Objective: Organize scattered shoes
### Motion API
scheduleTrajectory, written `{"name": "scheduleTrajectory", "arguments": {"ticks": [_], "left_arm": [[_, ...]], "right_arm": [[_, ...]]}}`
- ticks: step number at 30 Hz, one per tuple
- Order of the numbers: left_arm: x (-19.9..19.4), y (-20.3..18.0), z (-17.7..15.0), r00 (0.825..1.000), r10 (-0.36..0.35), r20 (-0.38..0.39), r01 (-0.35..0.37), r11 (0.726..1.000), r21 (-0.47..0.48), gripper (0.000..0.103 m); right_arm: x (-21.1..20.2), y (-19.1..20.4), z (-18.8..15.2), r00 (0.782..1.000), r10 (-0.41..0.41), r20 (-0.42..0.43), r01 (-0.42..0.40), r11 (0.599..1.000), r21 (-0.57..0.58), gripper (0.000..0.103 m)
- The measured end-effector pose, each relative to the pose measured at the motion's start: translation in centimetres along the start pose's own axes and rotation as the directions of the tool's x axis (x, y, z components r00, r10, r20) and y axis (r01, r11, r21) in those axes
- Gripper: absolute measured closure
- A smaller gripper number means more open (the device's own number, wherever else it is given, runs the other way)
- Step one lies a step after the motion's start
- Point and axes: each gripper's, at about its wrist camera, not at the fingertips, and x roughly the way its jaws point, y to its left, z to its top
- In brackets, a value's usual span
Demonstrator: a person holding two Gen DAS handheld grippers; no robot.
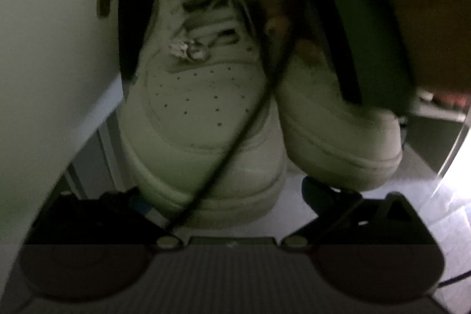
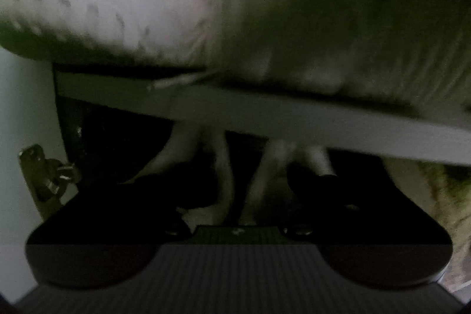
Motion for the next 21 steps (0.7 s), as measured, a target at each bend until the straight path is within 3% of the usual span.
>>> {"name": "scheduleTrajectory", "arguments": {"ticks": [3, 9, 17, 21], "left_arm": [[-0.4, -0.9, -0.4, 1.000, 0.003, 0.022, -0.005, 0.999, 0.047, 0.000], [-1.0, -1.0, -1.5, 1.000, -0.010, 0.020, 0.010, 1.000, 0.008, 0.001], [-1.7, -1.1, -3.9, 1.000, 0.001, 0.007, -0.001, 1.000, -0.017, 0.002], [-2.1, -1.6, -5.3, 1.000, 0.001, 0.002, -0.001, 1.000, -0.007, 0.003]], "right_arm": [[-0.3, -0.1, 0.1, 1.000, 0.019, -0.013, -0.019, 1.000, -0.012, 0.017], [-1.7, -1.2, -0.6, 0.991, 0.118, -0.068, -0.117, 0.993, 0.018, 0.018], [-5.9, -2.9, -2.0, 0.975, 0.218, -0.036, -0.217, 0.976, 0.037, 0.018], [-8.1, -4.3, -2.8, 0.974, 0.228, 0.005, -0.228, 0.973, 0.018, 0.018]]}}
